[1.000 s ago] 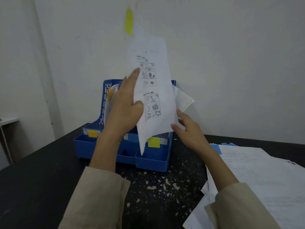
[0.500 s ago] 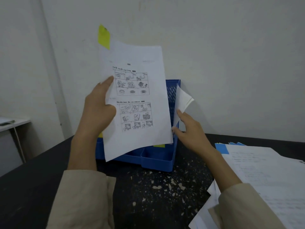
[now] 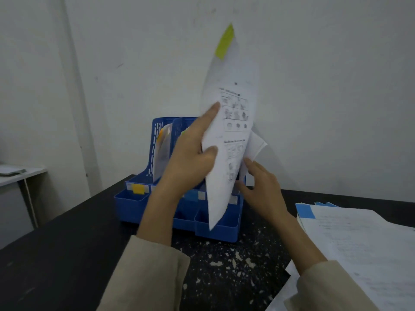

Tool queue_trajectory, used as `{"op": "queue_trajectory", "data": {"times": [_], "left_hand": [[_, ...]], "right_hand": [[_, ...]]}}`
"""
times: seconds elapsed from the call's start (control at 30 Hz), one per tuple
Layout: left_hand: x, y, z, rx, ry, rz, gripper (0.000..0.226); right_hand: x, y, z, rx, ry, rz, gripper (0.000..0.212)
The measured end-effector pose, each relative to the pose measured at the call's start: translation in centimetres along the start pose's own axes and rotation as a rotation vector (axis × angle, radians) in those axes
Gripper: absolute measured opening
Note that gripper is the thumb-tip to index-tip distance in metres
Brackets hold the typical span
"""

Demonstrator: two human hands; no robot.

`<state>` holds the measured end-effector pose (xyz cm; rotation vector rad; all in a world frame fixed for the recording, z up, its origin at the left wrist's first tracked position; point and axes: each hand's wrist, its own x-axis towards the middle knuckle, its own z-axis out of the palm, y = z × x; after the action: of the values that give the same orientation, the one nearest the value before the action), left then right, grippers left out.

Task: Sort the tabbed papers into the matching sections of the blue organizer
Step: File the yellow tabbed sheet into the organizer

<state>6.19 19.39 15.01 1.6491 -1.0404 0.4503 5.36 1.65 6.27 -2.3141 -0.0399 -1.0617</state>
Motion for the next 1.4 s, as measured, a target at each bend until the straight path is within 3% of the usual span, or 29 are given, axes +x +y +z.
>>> {"op": "queue_trajectory", "data": {"times": [0.3, 0.4, 0.47, 0.6, 0.67, 0.77, 1.0, 1.1, 1.23, 1.4], "left_hand": [[4.7, -2.3, 6.4, 0.07, 0.165, 0.066, 0.075], [6.1, -4.2, 7.5, 0.121, 0.207, 0.171, 0.078], [6.2, -5.6, 8.4, 0.134, 0.122, 0.24, 0.076], [5.0, -9.0, 9.6, 0.216, -0.15, 0.19, 0.067], [4.0, -10.8, 9.5, 0.238, -0.155, 0.136, 0.06], [2.5, -12.3, 9.1, 0.266, -0.17, 0.059, 0.048], [1.2, -13.2, 8.3, 0.386, -0.271, -0.051, 0.052], [1.5, -13.0, 8.3, 0.466, -0.253, 0.02, 0.05], [2.7, -11.1, 7.2, 0.739, -0.171, 0.167, 0.053], [3.1, -10.5, 7.1, 0.931, -0.255, 0.131, 0.058]], "right_hand": [[0.2, 0.2, -0.4, 0.064, -0.007, 0.046, 0.061], [0.3, 0.2, -0.7, 0.082, -0.022, 0.041, 0.06], [0.4, 0.1, -0.8, 0.08, -0.032, 0.052, 0.061], [0.3, -0.1, -1.2, 0.112, -0.017, 0.027, 0.05], [0.2, -0.2, -1.6, 0.13, -0.019, 0.032, 0.044], [0.2, 0.0, -1.9, 0.138, -0.053, 0.068, 0.053], [0.3, 0.1, -1.5, 0.144, -0.077, 0.11, 0.058], [0.3, 0.0, -1.5, 0.139, -0.077, 0.109, 0.059], [0.2, 0.0, -1.7, 0.124, -0.077, 0.11, 0.057], [0.2, 0.1, -1.6, 0.123, -0.071, 0.107, 0.059]]}}
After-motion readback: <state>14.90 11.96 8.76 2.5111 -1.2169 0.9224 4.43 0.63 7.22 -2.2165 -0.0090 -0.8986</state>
